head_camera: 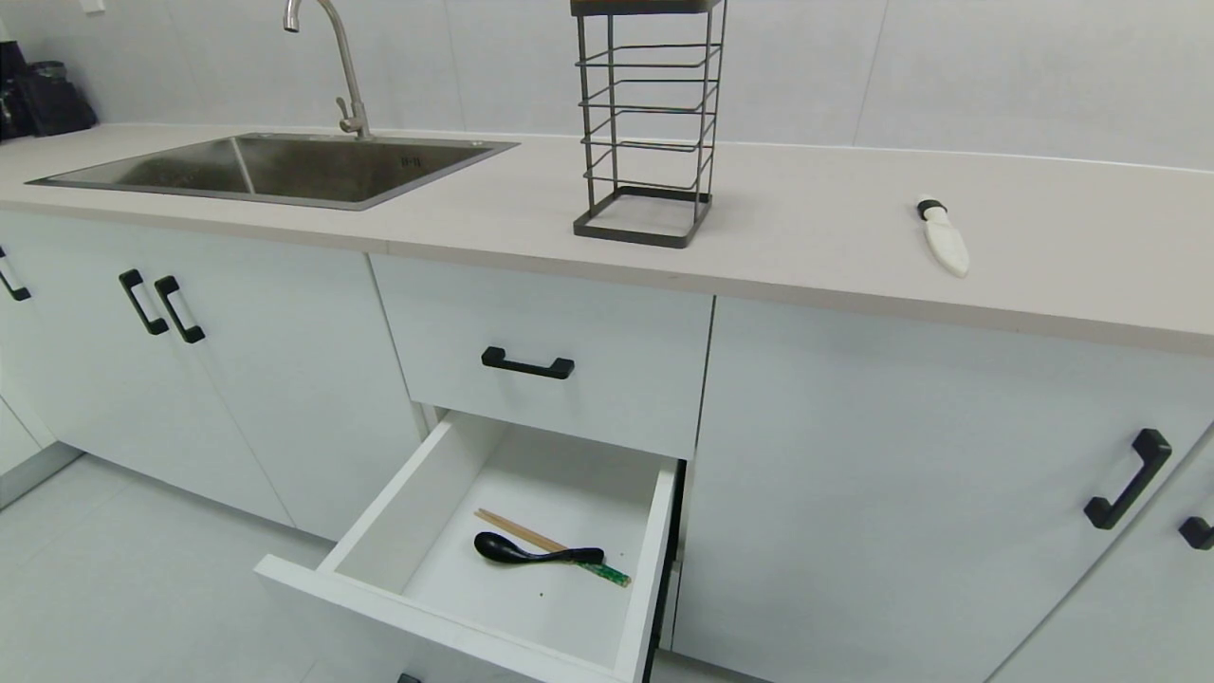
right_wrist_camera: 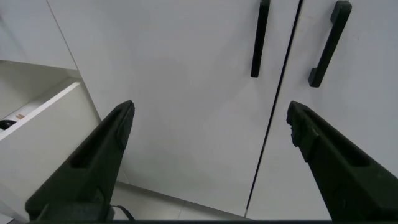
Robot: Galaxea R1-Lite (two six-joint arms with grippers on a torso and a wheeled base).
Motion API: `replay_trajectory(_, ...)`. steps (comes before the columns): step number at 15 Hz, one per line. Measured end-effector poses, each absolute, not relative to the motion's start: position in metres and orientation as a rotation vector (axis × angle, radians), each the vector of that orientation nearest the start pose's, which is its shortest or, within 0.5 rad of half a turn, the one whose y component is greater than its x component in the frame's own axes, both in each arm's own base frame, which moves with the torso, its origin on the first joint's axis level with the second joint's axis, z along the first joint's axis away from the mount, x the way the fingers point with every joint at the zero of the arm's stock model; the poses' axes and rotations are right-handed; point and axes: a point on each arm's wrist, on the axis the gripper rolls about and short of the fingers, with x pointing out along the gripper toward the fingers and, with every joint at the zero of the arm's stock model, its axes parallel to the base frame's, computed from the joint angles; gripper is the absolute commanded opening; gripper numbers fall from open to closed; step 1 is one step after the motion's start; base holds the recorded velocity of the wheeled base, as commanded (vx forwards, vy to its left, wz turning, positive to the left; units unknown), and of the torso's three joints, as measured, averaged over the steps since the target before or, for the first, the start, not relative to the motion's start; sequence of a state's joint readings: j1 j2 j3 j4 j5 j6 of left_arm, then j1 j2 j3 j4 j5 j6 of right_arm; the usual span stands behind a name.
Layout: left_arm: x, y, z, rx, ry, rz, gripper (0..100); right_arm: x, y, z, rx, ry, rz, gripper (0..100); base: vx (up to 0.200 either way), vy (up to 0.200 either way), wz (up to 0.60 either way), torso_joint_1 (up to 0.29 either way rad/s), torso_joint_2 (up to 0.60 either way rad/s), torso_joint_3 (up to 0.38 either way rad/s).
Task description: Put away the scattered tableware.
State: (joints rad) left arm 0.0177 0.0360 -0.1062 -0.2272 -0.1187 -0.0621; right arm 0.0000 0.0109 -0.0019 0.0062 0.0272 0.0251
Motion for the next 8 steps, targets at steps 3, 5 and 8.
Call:
replay_trajectory(3,-0.023,-0.003,0.124,-0.110,-0.079,-0.145,100,-0.022,0.001,0.076,0.024,0.016,0.027,100,0.000,0.000,0.00,0.000,0.00,0.000)
replay_trajectory(5,-0.012,-0.004,0.125,-0.203,0.061,-0.190,100,-0.022,0.001,0.076,0.025,0.016,0.028,100,0.000,0.000,0.00,0.000,0.00,0.000)
replay_trajectory(8,0.005,-0.007,0.113,-0.275,0.325,-0.322,100,-0.022,0.001,0.076,0.025,0.016,0.027,100,0.000,0.000,0.00,0.000,0.00,0.000)
